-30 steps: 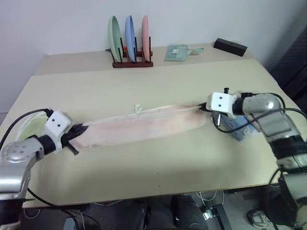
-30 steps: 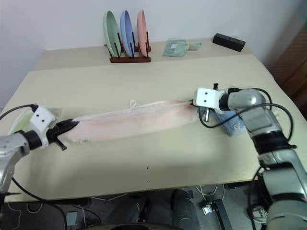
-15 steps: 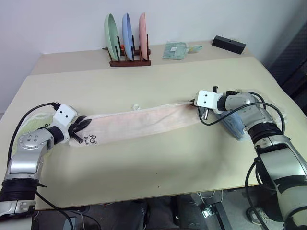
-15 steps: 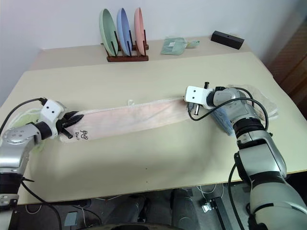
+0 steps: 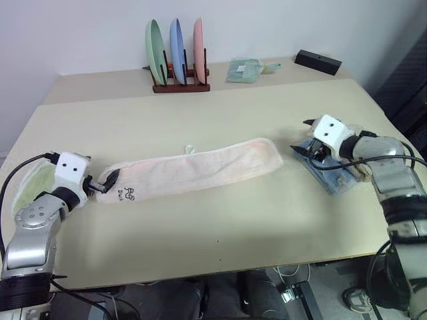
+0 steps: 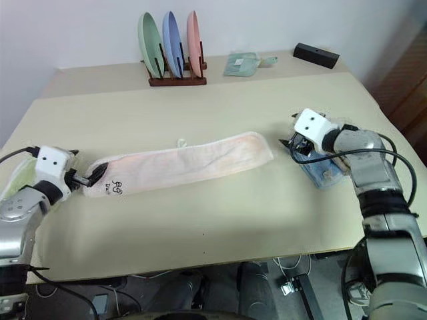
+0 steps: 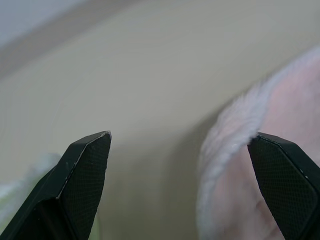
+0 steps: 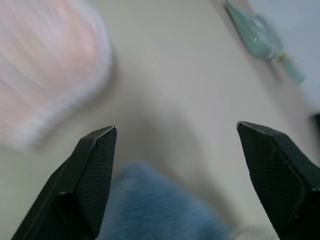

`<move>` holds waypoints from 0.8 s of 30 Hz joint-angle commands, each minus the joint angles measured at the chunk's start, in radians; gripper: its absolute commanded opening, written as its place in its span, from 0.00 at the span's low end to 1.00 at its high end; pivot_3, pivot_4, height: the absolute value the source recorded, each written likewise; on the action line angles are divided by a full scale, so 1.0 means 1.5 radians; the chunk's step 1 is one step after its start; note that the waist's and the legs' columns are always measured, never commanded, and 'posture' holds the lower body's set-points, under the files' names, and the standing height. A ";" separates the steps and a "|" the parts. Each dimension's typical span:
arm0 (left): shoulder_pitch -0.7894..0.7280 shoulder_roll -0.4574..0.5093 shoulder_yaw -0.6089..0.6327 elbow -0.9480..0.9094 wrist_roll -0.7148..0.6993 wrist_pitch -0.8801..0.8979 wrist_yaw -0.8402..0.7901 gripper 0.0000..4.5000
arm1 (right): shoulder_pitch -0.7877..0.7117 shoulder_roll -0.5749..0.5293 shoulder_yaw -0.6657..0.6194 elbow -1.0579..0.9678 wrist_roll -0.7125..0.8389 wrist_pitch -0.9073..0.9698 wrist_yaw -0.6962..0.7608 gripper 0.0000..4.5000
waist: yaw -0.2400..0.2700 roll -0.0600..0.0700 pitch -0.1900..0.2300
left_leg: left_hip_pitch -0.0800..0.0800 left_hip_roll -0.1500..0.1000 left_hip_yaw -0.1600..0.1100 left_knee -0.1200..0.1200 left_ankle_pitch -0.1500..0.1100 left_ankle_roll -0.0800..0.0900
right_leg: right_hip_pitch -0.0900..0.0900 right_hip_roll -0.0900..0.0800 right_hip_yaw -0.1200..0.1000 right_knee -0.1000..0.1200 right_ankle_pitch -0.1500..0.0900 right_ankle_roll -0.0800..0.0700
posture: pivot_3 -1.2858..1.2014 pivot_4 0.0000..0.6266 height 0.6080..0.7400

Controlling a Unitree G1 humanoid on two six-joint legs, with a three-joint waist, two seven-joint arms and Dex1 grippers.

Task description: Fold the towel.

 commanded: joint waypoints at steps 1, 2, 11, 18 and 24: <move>0.006 -0.003 0.009 -0.085 -0.030 0.007 -0.010 0.98 | 0.087 -0.003 -0.088 -0.232 0.168 0.252 0.026 0.99 | 0.004 0.000 0.000 | 0.000 0.000 0.000 0.000 0.000 0.000 | 0.000 0.000 0.000 0.000 0.000 0.000 | 0.52 0.24 1.00; 0.009 -0.005 -0.002 -0.110 -0.038 0.008 -0.022 0.98 | 0.127 0.001 -0.109 -0.297 0.219 0.334 0.026 1.00 | 0.006 0.000 -0.001 | 0.000 0.000 -0.001 0.000 0.000 0.000 | 0.000 0.000 0.000 -0.001 0.000 0.000 | 0.52 0.24 1.00; -0.007 -0.006 -0.178 -0.233 -0.094 0.070 -0.156 0.98 | 0.200 0.223 -0.291 -0.467 0.469 0.828 -0.242 1.00 | 0.021 -0.001 -0.001 | 0.001 0.000 0.000 0.001 0.000 0.001 | 0.002 0.000 0.001 -0.002 0.002 0.001 | 0.52 0.24 1.00; -0.030 -0.039 -0.255 -0.255 -0.087 0.071 -0.168 0.98 | 0.156 0.386 -0.404 -0.447 0.474 0.946 -0.426 1.00 | 0.019 0.000 -0.002 | 0.001 0.000 0.001 0.001 0.000 0.001 | 0.002 0.000 0.001 -0.002 0.002 0.001 | 0.52 0.24 1.00; -0.028 -0.048 -0.251 -0.254 -0.097 0.079 -0.159 0.98 | 0.118 0.455 -0.469 -0.419 0.476 0.950 -0.500 1.00 | 0.019 0.000 -0.002 | 0.002 0.000 0.001 0.001 0.000 0.001 | 0.002 0.000 0.001 -0.002 0.002 0.001 | 0.52 0.24 1.00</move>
